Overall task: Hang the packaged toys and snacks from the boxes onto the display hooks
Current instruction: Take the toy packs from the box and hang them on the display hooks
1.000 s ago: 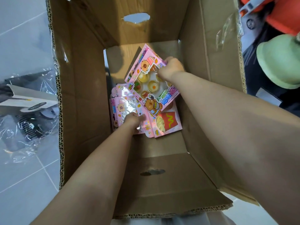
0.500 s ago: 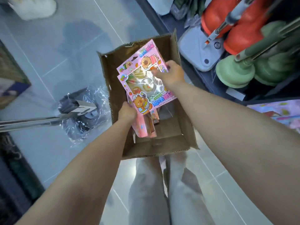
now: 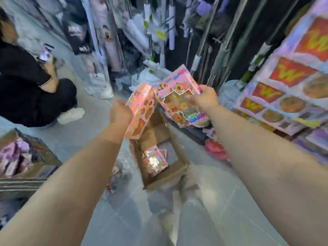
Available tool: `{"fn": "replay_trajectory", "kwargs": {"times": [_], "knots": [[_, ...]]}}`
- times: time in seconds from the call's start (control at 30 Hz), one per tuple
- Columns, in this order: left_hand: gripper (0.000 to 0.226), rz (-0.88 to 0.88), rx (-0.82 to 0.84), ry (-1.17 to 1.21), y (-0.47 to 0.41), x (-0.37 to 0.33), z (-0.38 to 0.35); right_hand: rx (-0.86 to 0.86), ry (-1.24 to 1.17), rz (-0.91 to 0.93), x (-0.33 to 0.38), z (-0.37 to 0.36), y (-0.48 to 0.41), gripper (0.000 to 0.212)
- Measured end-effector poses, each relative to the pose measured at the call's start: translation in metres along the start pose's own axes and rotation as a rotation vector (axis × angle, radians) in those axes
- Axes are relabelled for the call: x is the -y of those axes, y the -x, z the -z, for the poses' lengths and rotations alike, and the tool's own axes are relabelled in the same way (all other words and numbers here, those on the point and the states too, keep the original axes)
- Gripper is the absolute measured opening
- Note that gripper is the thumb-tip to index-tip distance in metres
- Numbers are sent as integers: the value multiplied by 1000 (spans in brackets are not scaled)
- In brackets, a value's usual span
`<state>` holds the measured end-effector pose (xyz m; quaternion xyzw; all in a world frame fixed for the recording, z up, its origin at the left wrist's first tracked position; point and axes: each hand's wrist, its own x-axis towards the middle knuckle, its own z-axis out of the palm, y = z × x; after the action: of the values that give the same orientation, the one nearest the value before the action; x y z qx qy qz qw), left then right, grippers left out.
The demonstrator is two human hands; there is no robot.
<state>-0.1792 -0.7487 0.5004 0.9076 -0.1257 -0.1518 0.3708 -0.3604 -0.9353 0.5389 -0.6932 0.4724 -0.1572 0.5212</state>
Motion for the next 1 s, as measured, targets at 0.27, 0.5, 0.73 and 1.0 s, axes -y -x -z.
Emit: {"fn": "replay_trajectory", "kwargs": {"times": [0.27,0.5,0.73,1.0], "knots": [[25,-436,-76,-26,71,-137,30,-314,-414,139,46,129,121,9],[15,-898,43,180,127,-263,35,-347,-463,239,69,235,175,25],[14,-1152,87,343,183,-375,38,-361,-495,340,87,319,210,12],[17,-1425,24,199,231,-496,34,-527,-269,298,106,397,220,21]]}}
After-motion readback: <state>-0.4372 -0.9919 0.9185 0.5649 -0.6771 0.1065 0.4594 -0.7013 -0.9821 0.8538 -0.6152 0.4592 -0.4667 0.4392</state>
